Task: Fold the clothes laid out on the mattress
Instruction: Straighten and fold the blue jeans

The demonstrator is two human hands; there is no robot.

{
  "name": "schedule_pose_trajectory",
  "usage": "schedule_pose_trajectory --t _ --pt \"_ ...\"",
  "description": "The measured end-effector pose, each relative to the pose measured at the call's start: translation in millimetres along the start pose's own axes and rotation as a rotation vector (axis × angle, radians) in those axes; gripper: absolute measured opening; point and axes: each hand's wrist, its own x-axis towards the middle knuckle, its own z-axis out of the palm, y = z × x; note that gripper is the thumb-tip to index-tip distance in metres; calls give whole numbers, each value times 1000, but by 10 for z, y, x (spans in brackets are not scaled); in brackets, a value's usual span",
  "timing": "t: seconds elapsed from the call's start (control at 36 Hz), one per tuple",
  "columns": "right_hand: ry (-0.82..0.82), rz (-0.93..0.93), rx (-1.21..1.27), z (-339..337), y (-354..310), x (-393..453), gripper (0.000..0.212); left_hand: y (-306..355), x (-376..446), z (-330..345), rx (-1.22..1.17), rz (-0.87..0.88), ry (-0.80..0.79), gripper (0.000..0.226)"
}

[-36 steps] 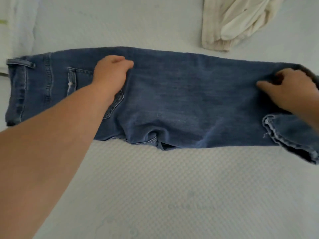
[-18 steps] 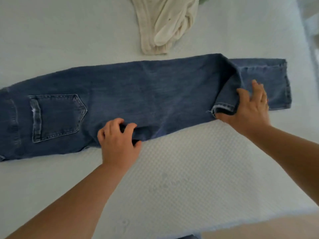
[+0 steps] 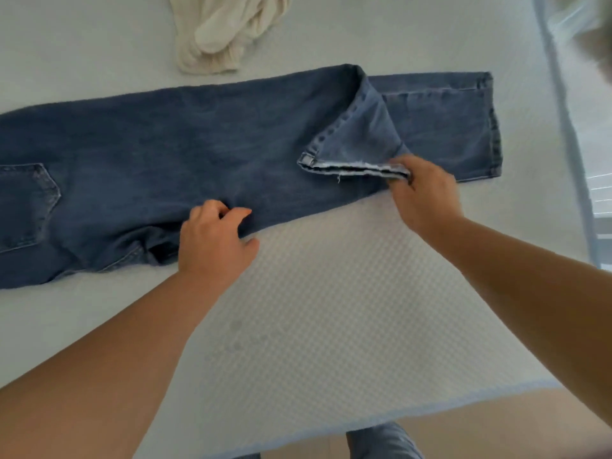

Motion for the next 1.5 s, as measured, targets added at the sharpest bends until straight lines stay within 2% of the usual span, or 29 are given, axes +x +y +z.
schedule_pose_trajectory --t 0.03,0.14,0.28,0.39,0.47,0.53,0.58,0.64,0.67,0.72,0.78,0.83,0.92,1.03,1.11,1.17,1.19,1.25,1.36,1.5 --pt "12 99 162 -88 42 87 11 48 -2 23 3 -31 24 46" --pt "68 432 635 -461 394 515 11 257 3 78 32 -123 119 39" --pt "-63 655 762 -628 1021 767 17 562 6 79 64 -155 187 28" --pt "-131 614 794 -587 1174 755 13 898 26 89 -12 -88 170 13" --pt "-113 560 728 -615 1210 768 16 1021 89 76 -65 -187 229 14" --pt "-73 516 608 -633 1255 793 19 1041 134 27 -88 -262 328 15" --pt "-28 449 402 -628 1299 811 22 1038 156 0 -73 -262 372 17" --pt "30 455 268 -599 1331 789 25 1023 149 23 -31 -231 327 19" --pt "46 505 249 -578 1348 765 34 1016 132 47 -15 -232 292 21" --pt "36 617 284 -548 1373 710 52 1023 97 108 -4 -269 218 25" --pt "-25 655 327 -524 1368 673 58 1053 65 163 -8 -293 183 30" --pt "-108 657 372 -536 1340 679 54 1085 52 187 -48 -336 218 27" --pt "-187 663 445 -614 1284 729 37 1074 23 206 -143 -465 280 23" --pt "-141 662 606 -685 1261 757 11 946 -175 286 -235 -675 215 34" --pt "-108 657 611 -680 1274 715 15 869 -255 290 -529 -1006 132 39" --pt "-102 698 615 -661 1286 693 7 876 -204 247 -988 -1229 107 37" --pt "-105 728 635 -653 1293 689 6 881 -155 226 -1200 -1274 127 35" --pt "-94 765 676 -646 1307 690 7 893 -42 193 -1437 -1262 160 28" --pt "22 645 565 -639 1326 703 30 929 132 169 -1605 -1294 181 20" --pt "-22 676 575 -659 1327 757 13 919 96 147 -1602 -1280 227 18"
